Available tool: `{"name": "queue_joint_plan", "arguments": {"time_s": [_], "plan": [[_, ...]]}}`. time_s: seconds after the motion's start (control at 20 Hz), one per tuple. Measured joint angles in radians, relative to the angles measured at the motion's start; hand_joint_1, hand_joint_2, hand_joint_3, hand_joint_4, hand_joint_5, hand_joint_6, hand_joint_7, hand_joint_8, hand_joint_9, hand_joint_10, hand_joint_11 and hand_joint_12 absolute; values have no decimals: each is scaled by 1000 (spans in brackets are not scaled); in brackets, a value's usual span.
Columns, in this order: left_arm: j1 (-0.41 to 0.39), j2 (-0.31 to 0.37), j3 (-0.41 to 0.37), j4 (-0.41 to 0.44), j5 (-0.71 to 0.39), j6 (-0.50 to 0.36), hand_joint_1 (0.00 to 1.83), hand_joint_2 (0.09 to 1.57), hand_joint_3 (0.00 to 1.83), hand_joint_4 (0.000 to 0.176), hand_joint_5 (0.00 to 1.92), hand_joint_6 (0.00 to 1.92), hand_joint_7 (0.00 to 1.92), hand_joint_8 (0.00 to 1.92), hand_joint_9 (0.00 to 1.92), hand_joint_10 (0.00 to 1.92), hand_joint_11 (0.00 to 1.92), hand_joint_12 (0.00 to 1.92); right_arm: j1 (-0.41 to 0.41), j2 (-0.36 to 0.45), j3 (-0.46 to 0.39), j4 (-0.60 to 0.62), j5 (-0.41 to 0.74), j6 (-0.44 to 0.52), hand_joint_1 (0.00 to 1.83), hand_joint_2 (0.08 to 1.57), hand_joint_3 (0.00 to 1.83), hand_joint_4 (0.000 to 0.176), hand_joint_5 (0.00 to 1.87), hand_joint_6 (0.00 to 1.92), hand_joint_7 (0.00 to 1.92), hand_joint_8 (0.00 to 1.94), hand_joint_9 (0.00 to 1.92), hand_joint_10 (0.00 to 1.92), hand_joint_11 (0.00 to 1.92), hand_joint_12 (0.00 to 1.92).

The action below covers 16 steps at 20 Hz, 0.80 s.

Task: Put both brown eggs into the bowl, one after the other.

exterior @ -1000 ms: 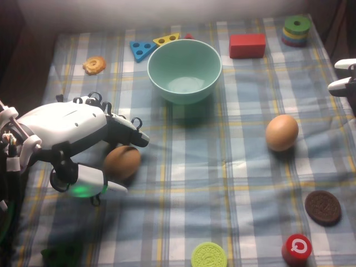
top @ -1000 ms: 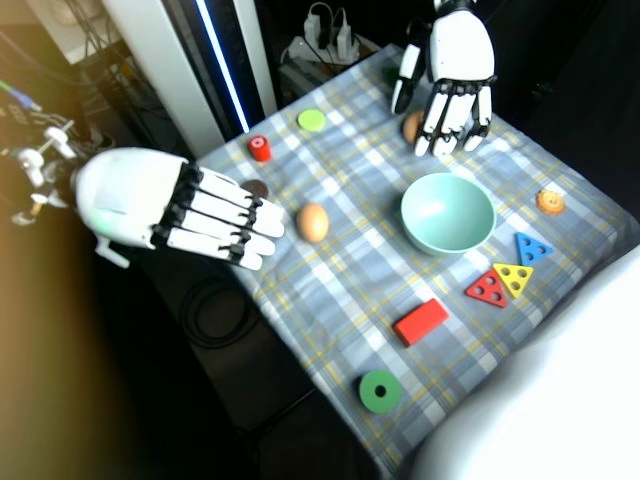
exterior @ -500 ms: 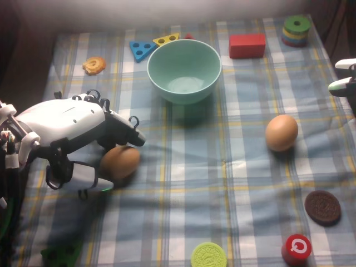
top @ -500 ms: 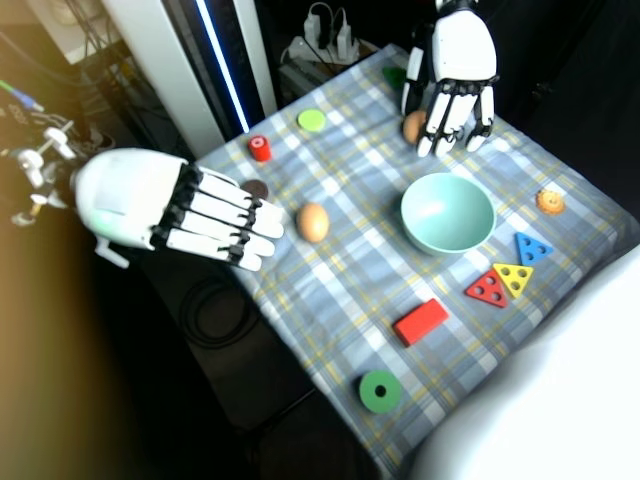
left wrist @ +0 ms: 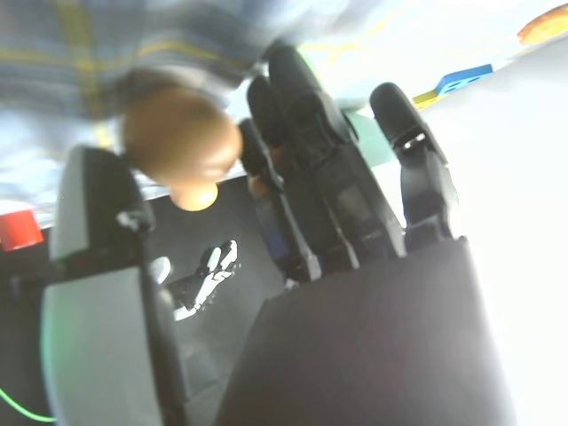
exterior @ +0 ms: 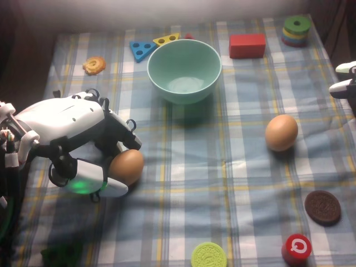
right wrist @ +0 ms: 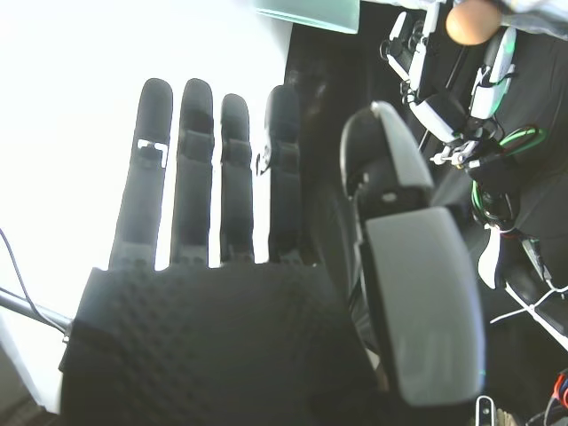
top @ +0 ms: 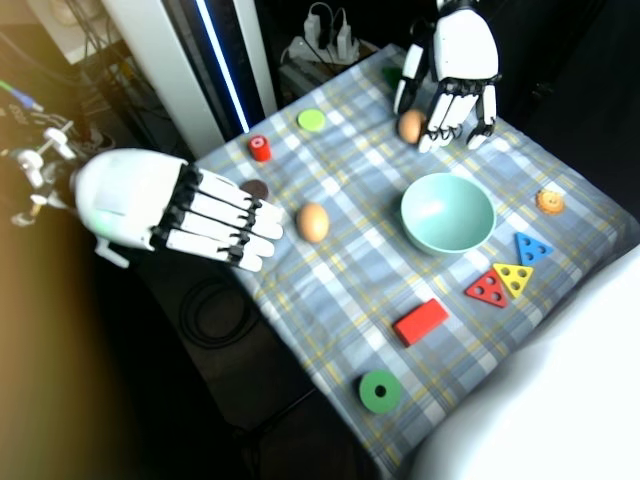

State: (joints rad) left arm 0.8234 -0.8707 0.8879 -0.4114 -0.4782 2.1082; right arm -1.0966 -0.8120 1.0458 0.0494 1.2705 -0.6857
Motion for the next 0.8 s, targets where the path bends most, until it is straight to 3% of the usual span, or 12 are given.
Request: {"name": "queue_joint_plan", "arguments": {"time_s": [0.05, 0.1, 0.15, 0.3, 0.35, 0.45, 0.5, 0.6, 0.65, 0.7, 0.75, 0.8], "plan": [[0, 0, 0, 0, -1, 0, 1215, 1048, 1, 0, 1056, 606, 1110, 642, 1131, 192, 78, 1156, 0, 0, 0, 0, 0, 0, 714, 1261, 0, 0, 709, 3, 552, 2, 564, 2, 304, 744], [0, 0, 0, -2, -3, -5, 1272, 1068, 2, 0, 1055, 808, 1086, 842, 1202, 259, 111, 1142, 0, 0, 0, 0, 0, 0, 721, 1262, 0, 0, 708, 1, 550, 1, 560, 1, 297, 744], [0, 0, 0, -2, -4, -8, 1284, 1067, 0, 0, 1087, 574, 1131, 933, 1231, 284, 138, 1136, 0, 0, 0, 0, 0, 0, 709, 1264, 1, 0, 703, 0, 545, 0, 559, 0, 298, 747], [0, 0, 0, -8, -3, -10, 1279, 1079, 2, 0, 1051, 588, 1107, 1011, 1203, 346, 146, 1050, 0, 0, 0, 1, 0, 0, 719, 1264, 0, 0, 705, 0, 548, 1, 558, 0, 292, 745], [0, 0, 0, -8, -3, -10, 1269, 1104, 0, 0, 1029, 611, 1041, 1142, 1087, 694, 180, 1092, 0, 0, 0, 1, 0, 0, 705, 1270, 2, 0, 691, 0, 546, 0, 554, 0, 290, 742], [0, -7, 0, -43, -21, -7, 1278, 1080, 0, 0, 1063, 566, 1104, 1024, 1097, 704, 223, 1073, -4, 0, 0, 3, 2, 0, 694, 1273, 3, 0, 687, 0, 543, 0, 547, 0, 282, 741], [-4, -11, 0, -60, -37, 0, 1275, 1089, 0, 0, 1073, 535, 1060, 1099, 975, 675, 169, 1072, -5, 0, 0, 3, 0, 0, 682, 1271, 1, 0, 680, 0, 546, 3, 556, 4, 291, 748], [-24, -11, 0, -58, -56, -5, 1271, 1101, 0, 0, 1050, 565, 1032, 1151, 947, 698, 148, 1079, -5, 0, 0, 4, 0, 0, 684, 1272, 2, 0, 684, 2, 543, 1, 551, 2, 286, 746], [-43, -11, 0, -52, -81, -16, 1275, 1087, 0, 0, 1033, 631, 1095, 1028, 1017, 685, 235, 958, -5, 0, 0, 6, 0, 0, 674, 1271, 1, 0, 689, 3, 553, 4, 559, 5, 290, 748], [-59, -11, 1, -50, -100, -18, 1271, 1069, 6, 0, 1029, 698, 1149, 895, 1048, 530, 219, 948, -5, 0, 0, 6, 0, 0, 670, 1268, 0, 0, 686, 2, 553, 4, 559, 4, 290, 748], [-73, -11, 3, -44, -114, -19, 1271, 1069, 6, 0, 1029, 698, 1149, 895, 1048, 530, 219, 948, -5, 0, 0, 6, 0, 0, 670, 1268, 0, 0, 686, 2, 553, 4, 559, 4, 290, 748], [-93, -11, 11, -42, -128, -20, 1271, 1053, 1, 0, 1064, 671, 1194, 790, 1106, 362, 210, 948, -5, 0, 0, 6, 0, 0, 658, 1272, 1, 0, 686, 1, 556, 4, 563, 5, 296, 749]]}}
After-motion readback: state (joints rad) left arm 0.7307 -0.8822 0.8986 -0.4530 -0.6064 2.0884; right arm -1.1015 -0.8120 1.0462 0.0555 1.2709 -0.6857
